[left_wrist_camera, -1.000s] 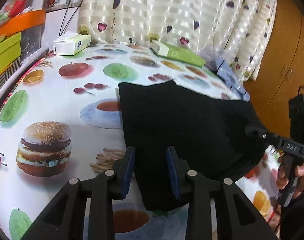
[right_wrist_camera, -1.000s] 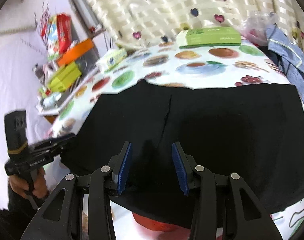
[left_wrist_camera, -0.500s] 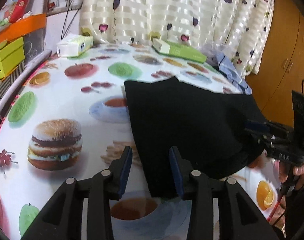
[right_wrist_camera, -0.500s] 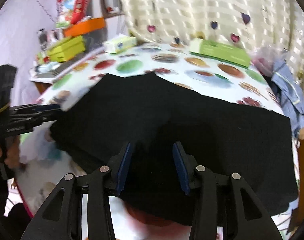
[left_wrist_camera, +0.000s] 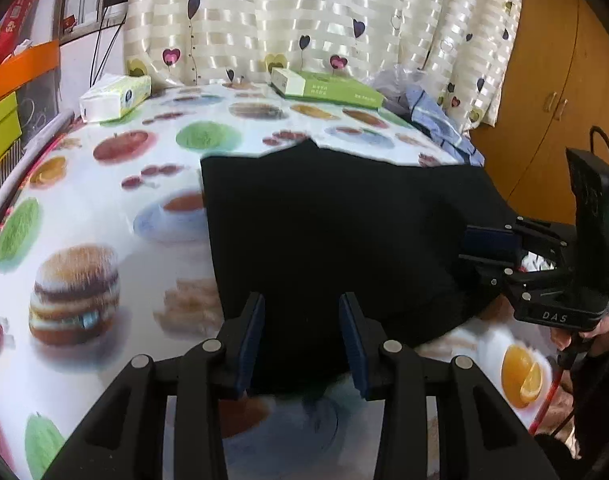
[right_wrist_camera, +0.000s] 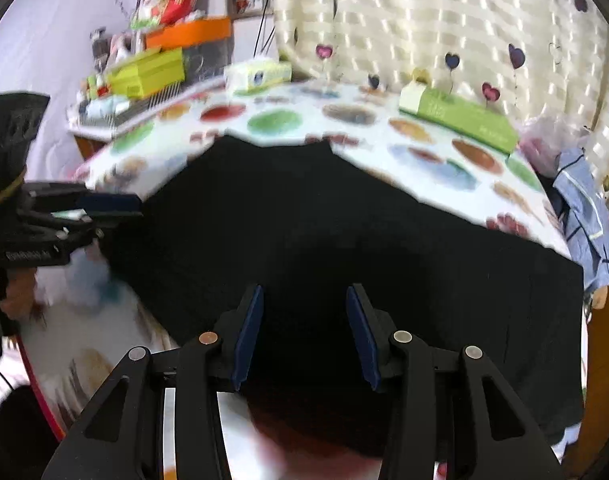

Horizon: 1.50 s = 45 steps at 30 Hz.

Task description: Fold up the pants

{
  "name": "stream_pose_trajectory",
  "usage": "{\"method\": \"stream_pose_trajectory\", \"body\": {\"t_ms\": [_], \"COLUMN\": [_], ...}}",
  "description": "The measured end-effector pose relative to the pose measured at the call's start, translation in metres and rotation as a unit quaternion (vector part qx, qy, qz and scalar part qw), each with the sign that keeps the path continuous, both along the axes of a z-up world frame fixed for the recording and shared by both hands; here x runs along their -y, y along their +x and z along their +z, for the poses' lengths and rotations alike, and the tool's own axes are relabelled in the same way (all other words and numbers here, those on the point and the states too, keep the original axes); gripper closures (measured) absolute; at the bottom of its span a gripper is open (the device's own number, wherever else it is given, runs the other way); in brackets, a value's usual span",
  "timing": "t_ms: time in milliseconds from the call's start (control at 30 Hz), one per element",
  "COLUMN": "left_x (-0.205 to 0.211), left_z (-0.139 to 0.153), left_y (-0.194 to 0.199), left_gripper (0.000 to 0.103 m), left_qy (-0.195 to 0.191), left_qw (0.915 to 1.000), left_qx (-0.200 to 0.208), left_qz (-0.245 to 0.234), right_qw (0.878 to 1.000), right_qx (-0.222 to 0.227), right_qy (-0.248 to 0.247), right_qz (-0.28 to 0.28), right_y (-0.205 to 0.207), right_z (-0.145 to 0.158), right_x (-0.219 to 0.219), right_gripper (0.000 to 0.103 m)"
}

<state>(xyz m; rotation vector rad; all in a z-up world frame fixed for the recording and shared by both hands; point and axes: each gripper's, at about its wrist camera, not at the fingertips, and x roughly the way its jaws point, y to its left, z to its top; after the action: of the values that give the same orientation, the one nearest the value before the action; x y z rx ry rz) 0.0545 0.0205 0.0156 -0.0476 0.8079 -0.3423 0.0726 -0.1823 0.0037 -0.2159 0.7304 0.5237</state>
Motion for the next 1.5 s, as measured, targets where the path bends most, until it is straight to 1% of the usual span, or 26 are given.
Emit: {"method": "stream_pose_trajectory", "body": {"t_ms": [33, 100, 167, 267, 367, 433, 467, 500, 533, 567, 633, 767, 867, 967, 1000, 1033, 1100, 1167, 1233, 1333, 1500], "left_x": [0.001, 0.001, -0.003, -0.007, -0.005, -0.004, -0.003, -0.003, -0.002, -0.001, -0.002, -0.004, -0.001, 0.004, 0.006, 0.008, 0.013, 0.017, 0.018, 0.015, 0.02], "left_z": [0.003, 0.009, 0.011, 0.008, 0.001, -0.005, -0.008, -0.011, -0.011, -0.011, -0.009, -0.002, -0.001, -0.003, -0.003, -0.003, -0.006, -0.012, -0.012, -0.008, -0.012], "left_y": [0.005, 0.02, 0.041, 0.073, 0.093, 0.104, 0.107, 0.108, 0.108, 0.107, 0.102, 0.08, 0.056, 0.033, 0.026, 0.02, 0.01, 0.009, 0.005, -0.002, -0.007], "left_gripper": [0.062, 0.062, 0.062, 0.062, 0.062, 0.062, 0.062, 0.062, 0.062, 0.062, 0.062, 0.062, 0.062, 0.062, 0.062, 0.062, 0.062, 0.062, 0.062, 0.062, 0.062], "left_qy": [0.003, 0.001, 0.001, -0.008, 0.001, 0.003, 0.003, 0.006, 0.01, 0.015, 0.018, 0.005, 0.003, -0.013, -0.014, -0.011, -0.013, -0.019, -0.022, -0.045, -0.037], "left_qw": [1.0, 0.9999, 0.9996, 0.9993, 0.999, 0.9988, 0.9987, 0.9987, 0.9988, 0.9989, 0.9988, 0.9989, 0.9991, 0.9991, 0.9991, 0.9992, 0.9994, 0.9993, 0.9991, 0.9982, 0.9986], "left_qx": [0.004, 0.015, 0.011, 0.0, -0.008, -0.018, -0.024, -0.027, -0.023, -0.022, -0.024, -0.027, -0.024, -0.024, -0.02, -0.014, -0.005, -0.015, -0.012, -0.014, -0.015], "left_qz": [0.002, 0.005, 0.025, 0.038, 0.044, 0.046, 0.045, 0.043, 0.042, 0.04, 0.038, 0.037, 0.036, 0.033, 0.034, 0.036, 0.031, 0.028, 0.035, 0.037, 0.034], "right_qw": [1.0, 0.999, 0.999, 0.997, 0.996, 0.995, 0.995, 0.994, 0.994, 0.994, 0.994, 0.997, 0.998, 0.999, 0.999, 0.998, 0.998, 0.998, 0.998, 0.998, 0.998], "right_qx": [0.003, -0.003, -0.008, -0.033, -0.048, -0.065, -0.075, -0.075, -0.077, -0.08, -0.07, -0.052, -0.043, -0.034, -0.035, -0.045, -0.041, -0.043, -0.042, -0.032, -0.026], "right_qy": [0.017, 0.034, 0.044, 0.066, 0.066, 0.053, 0.047, 0.051, 0.053, 0.053, 0.056, 0.053, 0.046, 0.031, 0.028, 0.024, 0.025, 0.016, 0.019, 0.019, 0.027], "right_qz": [-0.002, -0.011, -0.022, -0.03, -0.037, -0.047, -0.056, -0.059, -0.058, -0.061, -0.058, -0.037, -0.026, -0.028, -0.029, -0.028, -0.031, -0.04, -0.043, -0.045, -0.052], "right_y": [0.006, 0.02, 0.035, 0.059, 0.082, 0.099, 0.104, 0.107, 0.107, 0.106, 0.094, 0.056, 0.023, 0.004, 0.0, -0.002, -0.002, -0.001, -0.006, -0.017, -0.031], "right_z": [0.004, 0.007, 0.008, 0.007, 0.0, -0.01, -0.015, -0.016, -0.015, -0.014, -0.008, -0.002, -0.006, -0.012, -0.016, -0.021, -0.019, -0.018, -0.016, -0.013, -0.011], "right_x": [0.0, -0.002, -0.005, -0.007, -0.01, -0.011, -0.011, -0.009, -0.007, -0.005, 0.002, 0.009, 0.009, 0.007, 0.007, 0.006, 0.007, 0.006, 0.008, 0.009, 0.018], "right_gripper": [0.058, 0.058, 0.058, 0.059, 0.059, 0.059, 0.059, 0.059, 0.059, 0.059, 0.059, 0.059, 0.059, 0.059, 0.059, 0.059, 0.059, 0.059, 0.059, 0.059, 0.059]}}
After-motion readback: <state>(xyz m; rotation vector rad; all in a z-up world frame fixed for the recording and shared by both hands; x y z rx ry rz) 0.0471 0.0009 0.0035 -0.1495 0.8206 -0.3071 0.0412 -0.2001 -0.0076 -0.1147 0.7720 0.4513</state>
